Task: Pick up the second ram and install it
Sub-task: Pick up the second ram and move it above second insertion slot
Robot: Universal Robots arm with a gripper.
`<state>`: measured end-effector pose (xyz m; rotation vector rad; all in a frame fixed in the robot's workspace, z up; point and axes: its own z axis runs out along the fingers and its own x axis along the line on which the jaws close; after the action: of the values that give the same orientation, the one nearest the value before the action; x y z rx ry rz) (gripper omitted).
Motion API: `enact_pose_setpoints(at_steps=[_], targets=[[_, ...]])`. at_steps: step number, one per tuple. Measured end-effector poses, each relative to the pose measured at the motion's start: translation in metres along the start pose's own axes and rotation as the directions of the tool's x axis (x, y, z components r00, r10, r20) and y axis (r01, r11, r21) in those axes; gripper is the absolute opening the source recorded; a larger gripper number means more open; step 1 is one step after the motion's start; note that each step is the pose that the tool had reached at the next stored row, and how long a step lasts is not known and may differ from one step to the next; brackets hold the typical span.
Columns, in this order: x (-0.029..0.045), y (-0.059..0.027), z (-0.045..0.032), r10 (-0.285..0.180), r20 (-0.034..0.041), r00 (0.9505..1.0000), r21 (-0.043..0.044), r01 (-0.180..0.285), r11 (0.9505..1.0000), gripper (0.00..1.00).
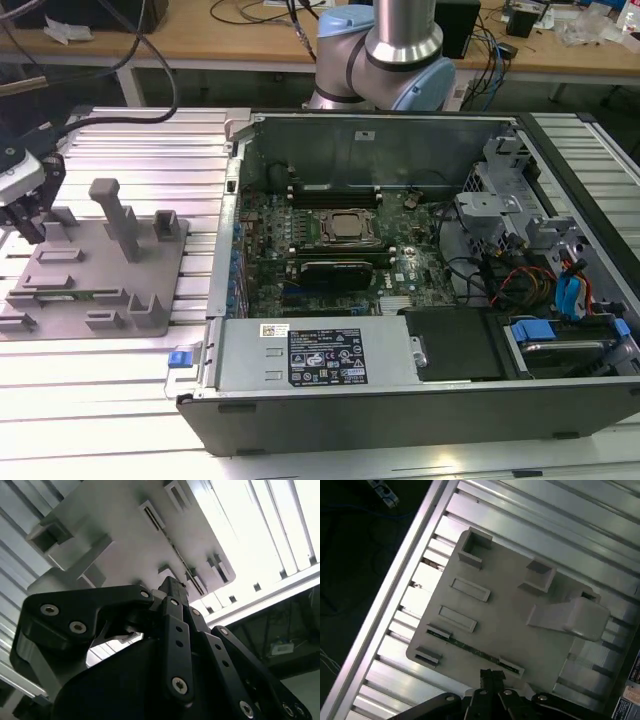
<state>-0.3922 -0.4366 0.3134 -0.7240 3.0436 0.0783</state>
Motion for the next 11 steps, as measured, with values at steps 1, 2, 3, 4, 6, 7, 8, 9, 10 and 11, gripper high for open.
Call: enact_pose_setpoints(at_steps=[1, 2, 3, 4, 6, 7, 8, 9, 10, 11], targets=[[0.0, 0.0, 0.0001, -0.041, -0.0019, 0.9991, -0.001, 0.041, 0.9991, 0.08], [0.0, 0.0, 0.0001, -0.066, -0.003, 0.9978, -0.0017, 0.066, 0.9978, 0.08], [0.0, 0.0, 0.0002, -0.084, -0.0038, 0.9964, -0.0022, 0.084, 0.9964, 0.08], [0.0, 0.0, 0.0003, -0.113, -0.005, 0.9936, -0.0029, 0.113, 0.9936, 0.08], [0.0, 0.0, 0.0004, -0.163, -0.0071, 0.9867, -0.0044, 0.163, 0.9867, 0.08], [0.0, 0.0, 0.0005, -0.18, -0.0079, 0.9837, -0.0049, 0.18, 0.9837, 0.08], [0.0, 0.0, 0.0006, -0.212, -0.0092, 0.9772, -0.006, 0.212, 0.9772, 0.08], [0.0, 0.0, 0.0006, -0.23, -0.0099, 0.9732, -0.0066, 0.23, 0.9732, 0.08], [0.0, 0.0, 0.0007, -0.248, -0.0106, 0.9688, -0.0072, 0.248, 0.9688, 0.08], [0.0, 0.0, 0.0008, -0.272, -0.0117, 0.9622, -0.0079, 0.272, 0.9623, 0.08]])
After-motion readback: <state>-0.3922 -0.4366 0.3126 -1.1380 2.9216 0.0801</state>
